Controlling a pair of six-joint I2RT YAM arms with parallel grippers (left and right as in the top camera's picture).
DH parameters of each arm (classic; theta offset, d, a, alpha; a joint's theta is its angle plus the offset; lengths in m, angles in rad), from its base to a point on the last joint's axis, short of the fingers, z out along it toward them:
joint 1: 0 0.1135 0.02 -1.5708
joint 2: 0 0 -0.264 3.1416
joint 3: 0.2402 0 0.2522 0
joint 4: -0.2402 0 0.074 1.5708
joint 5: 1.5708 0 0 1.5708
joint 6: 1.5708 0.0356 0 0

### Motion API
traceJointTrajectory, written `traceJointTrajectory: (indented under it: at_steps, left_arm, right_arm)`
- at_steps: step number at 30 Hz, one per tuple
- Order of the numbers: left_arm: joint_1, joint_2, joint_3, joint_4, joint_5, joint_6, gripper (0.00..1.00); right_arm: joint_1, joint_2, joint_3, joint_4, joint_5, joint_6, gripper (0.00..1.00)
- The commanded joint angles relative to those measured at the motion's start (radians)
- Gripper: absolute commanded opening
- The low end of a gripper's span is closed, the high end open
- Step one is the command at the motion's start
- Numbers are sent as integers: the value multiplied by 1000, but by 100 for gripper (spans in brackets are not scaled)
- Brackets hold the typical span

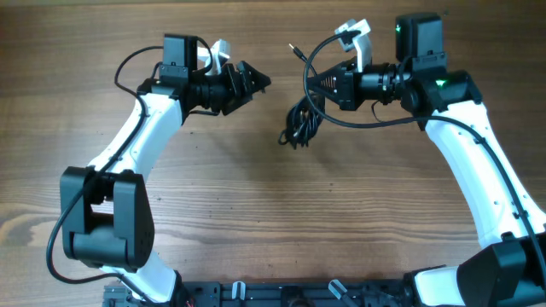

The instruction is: Untangle cables

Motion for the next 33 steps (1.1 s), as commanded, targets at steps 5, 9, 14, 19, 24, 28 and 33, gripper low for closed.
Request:
traceJointTrajectory:
  at_steps: [5, 9, 14, 19, 24, 28, 33]
  left_arm:
    - [-19, 5, 1, -2, 26, 24, 73]
    - [-19, 5, 1, -56, -71, 25, 73]
    - [-19, 5, 1, -134, -177, 25, 73]
    - [-19, 5, 1, -158, -182, 25, 73]
    - [-19, 5, 1, -171, -186, 50, 72]
    - [-20, 5, 1, -175, -186, 50, 72]
    - [-20, 5, 1, -179, -206, 59, 71]
  right_arm:
    - [2, -15, 10, -90, 283, 356, 4]
    - [2, -14, 10, -211, 552, 431, 4]
    - [8, 6, 4, -320, 635, 424, 4]
    - [56, 121, 4, -358, 707, 425, 4]
    - [101, 300, 4, -171, 689, 428, 4]
    - [117, 454, 4, 113, 572, 429, 5]
    - [99, 484, 23, 282, 484, 450, 71]
